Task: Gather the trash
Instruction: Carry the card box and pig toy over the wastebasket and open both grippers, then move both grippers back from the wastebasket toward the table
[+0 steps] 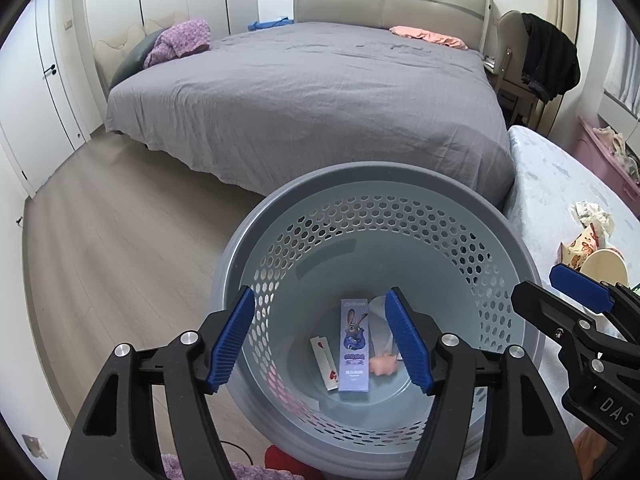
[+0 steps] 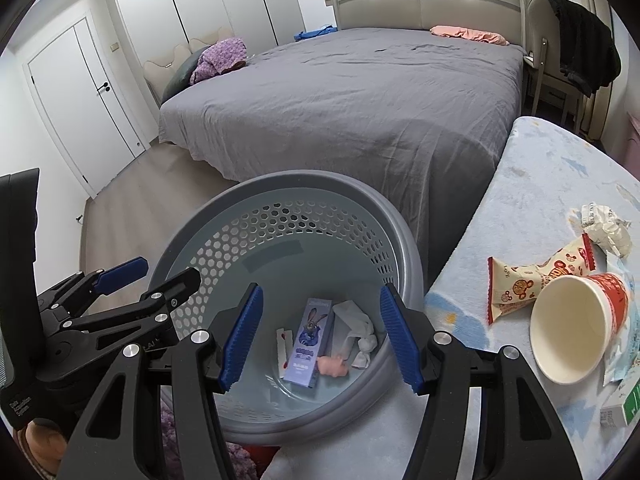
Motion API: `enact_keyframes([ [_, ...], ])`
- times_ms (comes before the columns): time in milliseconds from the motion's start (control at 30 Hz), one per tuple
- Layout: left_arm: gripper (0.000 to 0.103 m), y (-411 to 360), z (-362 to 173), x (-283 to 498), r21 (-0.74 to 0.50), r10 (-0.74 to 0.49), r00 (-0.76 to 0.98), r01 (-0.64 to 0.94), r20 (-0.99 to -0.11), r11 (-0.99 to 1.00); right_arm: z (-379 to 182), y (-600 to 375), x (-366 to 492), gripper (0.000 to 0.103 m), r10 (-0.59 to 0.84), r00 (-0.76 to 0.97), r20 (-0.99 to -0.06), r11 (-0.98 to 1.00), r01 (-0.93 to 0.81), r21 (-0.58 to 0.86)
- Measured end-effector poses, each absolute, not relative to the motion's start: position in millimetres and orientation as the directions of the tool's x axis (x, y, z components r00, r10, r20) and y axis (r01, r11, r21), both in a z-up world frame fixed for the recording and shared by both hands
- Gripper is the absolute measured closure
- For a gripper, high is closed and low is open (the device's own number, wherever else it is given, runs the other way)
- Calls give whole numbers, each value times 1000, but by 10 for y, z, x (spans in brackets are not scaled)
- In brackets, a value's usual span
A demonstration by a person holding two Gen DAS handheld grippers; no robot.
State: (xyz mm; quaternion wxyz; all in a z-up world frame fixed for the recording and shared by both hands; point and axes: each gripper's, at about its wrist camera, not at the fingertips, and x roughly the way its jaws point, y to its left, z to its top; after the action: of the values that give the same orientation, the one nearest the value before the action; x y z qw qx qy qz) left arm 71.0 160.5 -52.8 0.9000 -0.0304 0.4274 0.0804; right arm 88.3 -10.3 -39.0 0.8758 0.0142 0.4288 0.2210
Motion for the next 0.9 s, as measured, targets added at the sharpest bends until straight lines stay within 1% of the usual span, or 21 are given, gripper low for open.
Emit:
enact_keyframes([
  [367,20,1557,-456,646,24,125,646,-163,-753,986,-316,-180,749,45,344,577,-741,928,-329,174],
  [467,14,1543,-428,627,19,120,656,-159,-745,987,-296,-231,705,44,328,589,-739,935,-312,166],
  [567,11,1520,-393,602,10,107,668,-148,-736,989,-276,-301,652,44,308,601,-738,944,-290,158],
  [600,10,1507,-376,590,2,98,674,-142,-732,990,-269,-324,632,43,302,604,-737,947,-282,156],
  [900,7,1264,-301,546,-16,43,698,-78,-715,997,-203,-746,369,42,210,659,-722,977,-156,142],
])
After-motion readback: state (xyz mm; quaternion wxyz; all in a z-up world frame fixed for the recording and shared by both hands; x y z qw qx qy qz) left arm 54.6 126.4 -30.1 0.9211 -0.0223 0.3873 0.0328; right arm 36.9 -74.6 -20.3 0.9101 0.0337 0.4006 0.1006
